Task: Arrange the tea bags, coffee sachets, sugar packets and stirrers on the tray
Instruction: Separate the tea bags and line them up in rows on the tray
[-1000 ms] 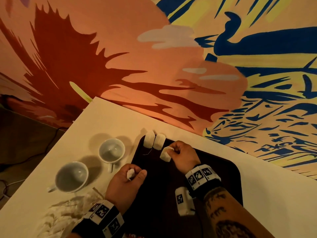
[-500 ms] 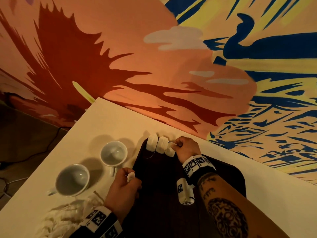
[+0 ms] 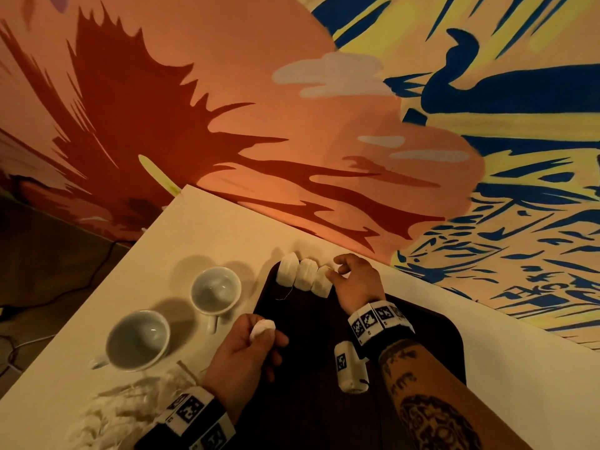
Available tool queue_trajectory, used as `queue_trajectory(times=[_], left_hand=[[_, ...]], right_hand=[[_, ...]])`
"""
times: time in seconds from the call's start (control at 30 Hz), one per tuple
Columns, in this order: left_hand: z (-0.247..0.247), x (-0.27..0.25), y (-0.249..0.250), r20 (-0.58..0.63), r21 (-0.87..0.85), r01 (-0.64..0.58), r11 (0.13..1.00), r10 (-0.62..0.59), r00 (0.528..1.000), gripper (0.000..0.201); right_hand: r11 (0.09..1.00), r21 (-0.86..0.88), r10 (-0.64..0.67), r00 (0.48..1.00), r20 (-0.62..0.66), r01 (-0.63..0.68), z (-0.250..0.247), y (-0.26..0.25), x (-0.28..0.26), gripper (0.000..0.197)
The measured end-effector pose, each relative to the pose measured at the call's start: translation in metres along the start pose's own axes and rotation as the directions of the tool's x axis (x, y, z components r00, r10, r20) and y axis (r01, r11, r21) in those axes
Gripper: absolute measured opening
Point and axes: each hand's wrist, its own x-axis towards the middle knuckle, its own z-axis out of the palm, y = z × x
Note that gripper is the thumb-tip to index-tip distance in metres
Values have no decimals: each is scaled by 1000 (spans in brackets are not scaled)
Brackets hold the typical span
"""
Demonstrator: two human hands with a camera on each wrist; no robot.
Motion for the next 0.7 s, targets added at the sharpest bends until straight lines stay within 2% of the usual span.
queue_trajectory(times=[0.07,0.13,0.2,0.23,0.33,0.43,0.5,0.63,0.7], left_hand=[[4,-1,2,4,-1,-33,999,33,999,7],[9,0,3,12,3,-52,999,52,999,7],[12,0,2,14,27,-75,997,75,997,4],[13,1,0,18,51,-86,995,85,996,2],[15,2,-7,30,143,-109,984,106,994,14],[15,0,-12,57,205,-120,971,111,992,13],[15,-3,-16,68,231,-139,963,127,990,10],[15,-5,-20,67,265,-160,951,147,987,23],[16,-4,-21,79,270,-145,952,128,989,21]], right_hand=[[989,122,-81,997,-12,82,-2,-6,-21,19],[950,264,-184,983,30,170,-4,-14,-52,9],[895,385,-279,956,94,224,-6,-21,-85,8],[876,418,-320,939,128,241,-6,-23,-100,12],[864,396,-409,892,194,310,-4,-22,-127,15],[856,408,-401,906,134,319,-2,-13,-134,17],[858,416,-369,925,95,300,-4,-9,-134,11],[857,462,-333,930,154,230,-12,-9,-135,7],[856,462,-347,919,184,231,-13,-11,-135,11]])
